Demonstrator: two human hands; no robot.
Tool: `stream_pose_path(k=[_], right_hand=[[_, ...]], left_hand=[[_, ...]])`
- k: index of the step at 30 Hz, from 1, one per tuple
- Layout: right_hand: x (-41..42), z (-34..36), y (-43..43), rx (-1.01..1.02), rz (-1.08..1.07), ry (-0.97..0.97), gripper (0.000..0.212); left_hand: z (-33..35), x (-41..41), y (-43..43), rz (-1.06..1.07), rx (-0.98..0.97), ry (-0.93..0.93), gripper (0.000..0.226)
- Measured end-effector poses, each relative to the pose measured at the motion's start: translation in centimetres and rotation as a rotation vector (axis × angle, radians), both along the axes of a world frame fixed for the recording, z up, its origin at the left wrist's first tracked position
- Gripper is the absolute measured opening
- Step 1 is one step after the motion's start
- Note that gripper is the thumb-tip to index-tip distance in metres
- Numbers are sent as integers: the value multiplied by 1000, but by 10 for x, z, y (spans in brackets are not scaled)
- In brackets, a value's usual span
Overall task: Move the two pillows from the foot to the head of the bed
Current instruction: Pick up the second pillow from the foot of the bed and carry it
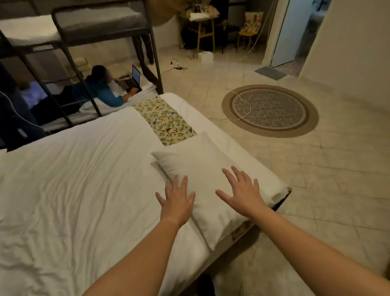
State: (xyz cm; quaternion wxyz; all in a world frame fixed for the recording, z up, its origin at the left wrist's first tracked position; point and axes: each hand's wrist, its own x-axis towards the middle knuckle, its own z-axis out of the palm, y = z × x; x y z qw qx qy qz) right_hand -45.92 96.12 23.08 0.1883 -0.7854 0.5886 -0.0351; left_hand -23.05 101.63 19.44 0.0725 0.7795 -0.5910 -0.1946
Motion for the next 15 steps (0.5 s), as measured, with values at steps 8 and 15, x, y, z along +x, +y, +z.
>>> stream_pose_path(k=[8, 15], right_hand=[[-26, 6, -91, -5, -54, 13, 82], [-32, -8, -149, 12, -41, 23, 82]], left_hand=[[3, -28, -101, -26, -17, 74, 65], [-2, -23, -151, 3, 6, 37, 65]])
